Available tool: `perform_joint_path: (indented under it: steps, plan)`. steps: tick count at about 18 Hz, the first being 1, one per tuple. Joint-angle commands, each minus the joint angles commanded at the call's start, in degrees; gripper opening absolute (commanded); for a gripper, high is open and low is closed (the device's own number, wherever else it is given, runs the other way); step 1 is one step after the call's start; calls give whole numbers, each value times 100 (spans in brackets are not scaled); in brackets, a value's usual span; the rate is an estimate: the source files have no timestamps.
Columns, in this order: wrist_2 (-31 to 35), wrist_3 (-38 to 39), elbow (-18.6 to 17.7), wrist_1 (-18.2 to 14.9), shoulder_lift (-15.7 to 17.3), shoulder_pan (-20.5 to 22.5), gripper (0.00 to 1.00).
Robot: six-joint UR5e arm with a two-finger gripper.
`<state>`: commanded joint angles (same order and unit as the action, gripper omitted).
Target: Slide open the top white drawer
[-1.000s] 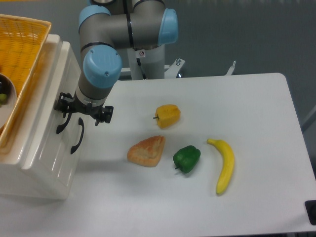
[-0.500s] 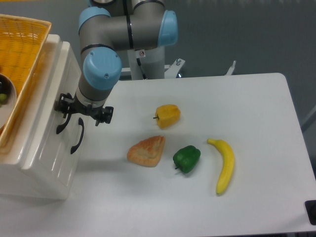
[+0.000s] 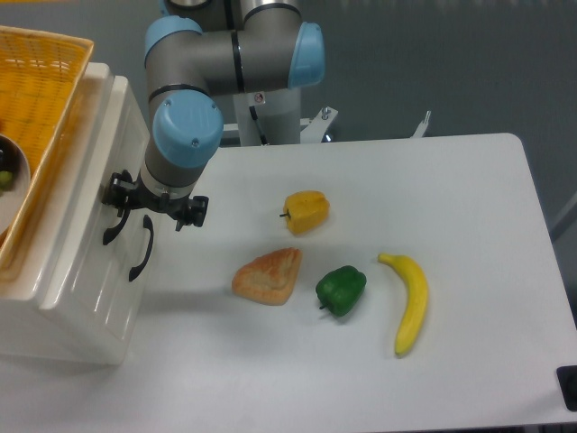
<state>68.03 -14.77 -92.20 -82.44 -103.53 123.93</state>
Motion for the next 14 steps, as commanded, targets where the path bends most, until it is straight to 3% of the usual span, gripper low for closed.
perform_joint_path:
  steps: [14]
  plan:
    - [18,-70,61,18,-53,79,100]
